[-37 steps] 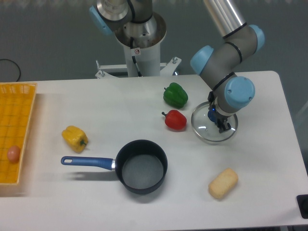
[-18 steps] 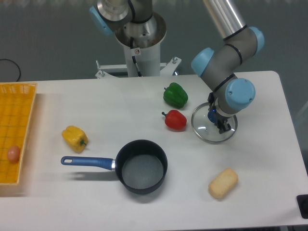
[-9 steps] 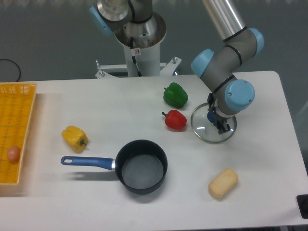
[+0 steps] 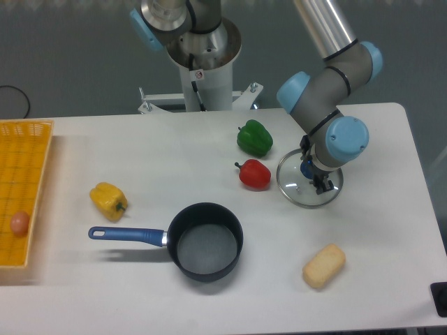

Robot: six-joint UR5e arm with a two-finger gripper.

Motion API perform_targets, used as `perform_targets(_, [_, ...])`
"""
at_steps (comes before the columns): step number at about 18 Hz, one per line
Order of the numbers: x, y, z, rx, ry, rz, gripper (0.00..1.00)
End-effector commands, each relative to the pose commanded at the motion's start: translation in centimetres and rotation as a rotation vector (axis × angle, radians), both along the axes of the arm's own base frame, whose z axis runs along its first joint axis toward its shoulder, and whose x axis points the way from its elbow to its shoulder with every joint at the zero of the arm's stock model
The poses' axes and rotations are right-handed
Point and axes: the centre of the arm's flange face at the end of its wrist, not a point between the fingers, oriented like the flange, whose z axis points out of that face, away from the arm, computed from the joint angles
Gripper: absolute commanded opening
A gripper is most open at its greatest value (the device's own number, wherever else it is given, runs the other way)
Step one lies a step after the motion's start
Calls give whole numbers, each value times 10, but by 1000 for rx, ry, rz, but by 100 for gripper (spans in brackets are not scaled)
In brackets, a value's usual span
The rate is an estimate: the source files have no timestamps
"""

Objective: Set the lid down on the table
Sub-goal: 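Open the gripper and lift it away from the lid's blue knob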

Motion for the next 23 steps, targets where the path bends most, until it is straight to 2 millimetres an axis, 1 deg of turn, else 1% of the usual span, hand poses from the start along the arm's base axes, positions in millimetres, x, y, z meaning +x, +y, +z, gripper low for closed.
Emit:
perform_targets(5, [-5, 0, 6, 6, 11, -8, 100])
perform_targets(9, [-6, 0, 13, 9, 24, -8, 100])
perform_targets(12, [-7, -1, 24, 13, 46, -6, 100])
perform_targets(15, [-24, -1, 46, 27, 93, 3, 100])
perform_targets(18, [-44, 9, 67, 74, 178, 13, 100])
perform_targets(20, [-50, 13, 75, 97, 218, 7, 100])
perform_targets(23, [-59, 22, 84, 159, 225, 11, 100])
